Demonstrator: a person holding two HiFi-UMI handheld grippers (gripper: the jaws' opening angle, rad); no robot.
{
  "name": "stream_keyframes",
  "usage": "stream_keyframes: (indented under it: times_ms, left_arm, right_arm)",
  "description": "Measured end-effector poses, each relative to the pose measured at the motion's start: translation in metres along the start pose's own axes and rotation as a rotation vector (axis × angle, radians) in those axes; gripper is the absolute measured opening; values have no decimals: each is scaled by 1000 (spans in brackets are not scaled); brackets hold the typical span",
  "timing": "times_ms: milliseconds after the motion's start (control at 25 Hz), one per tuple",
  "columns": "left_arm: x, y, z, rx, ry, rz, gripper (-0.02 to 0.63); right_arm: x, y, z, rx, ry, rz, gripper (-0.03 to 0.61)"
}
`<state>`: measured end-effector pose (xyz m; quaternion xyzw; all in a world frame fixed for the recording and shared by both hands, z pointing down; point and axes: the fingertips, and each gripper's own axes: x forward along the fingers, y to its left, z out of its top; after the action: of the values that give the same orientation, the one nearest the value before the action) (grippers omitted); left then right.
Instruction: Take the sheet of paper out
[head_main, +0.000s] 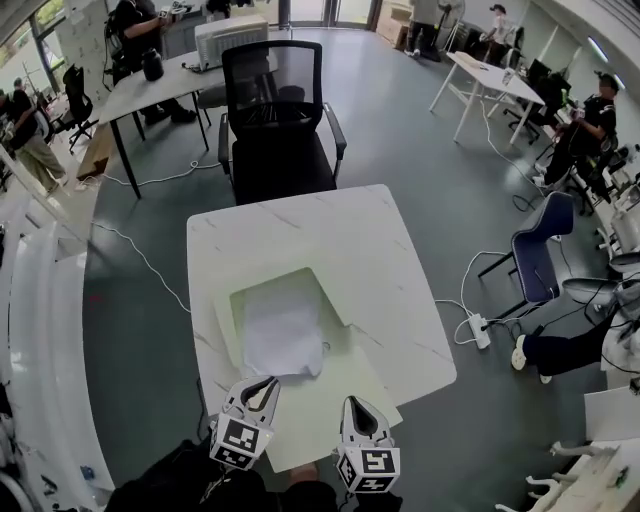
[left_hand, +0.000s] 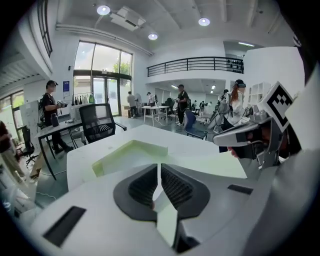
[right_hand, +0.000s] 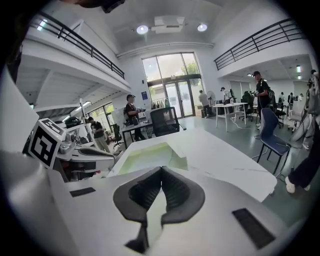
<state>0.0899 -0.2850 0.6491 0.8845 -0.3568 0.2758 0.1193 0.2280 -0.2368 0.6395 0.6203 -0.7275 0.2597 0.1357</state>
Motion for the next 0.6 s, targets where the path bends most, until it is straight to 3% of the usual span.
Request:
stream_keyframes:
  times_ms: [120, 200, 600]
  left_arm:
    - [24, -6, -20, -15, 37, -38, 36]
    - [38, -8, -31, -6, 71, -57, 162]
    - [96, 2, -77, 116, 224, -4, 219]
  right_arm:
    - [14, -11, -9, 2, 24, 11, 17]
    - [21, -15, -9, 4, 34, 20, 17]
    - [46, -28, -11, 5, 73, 63, 17]
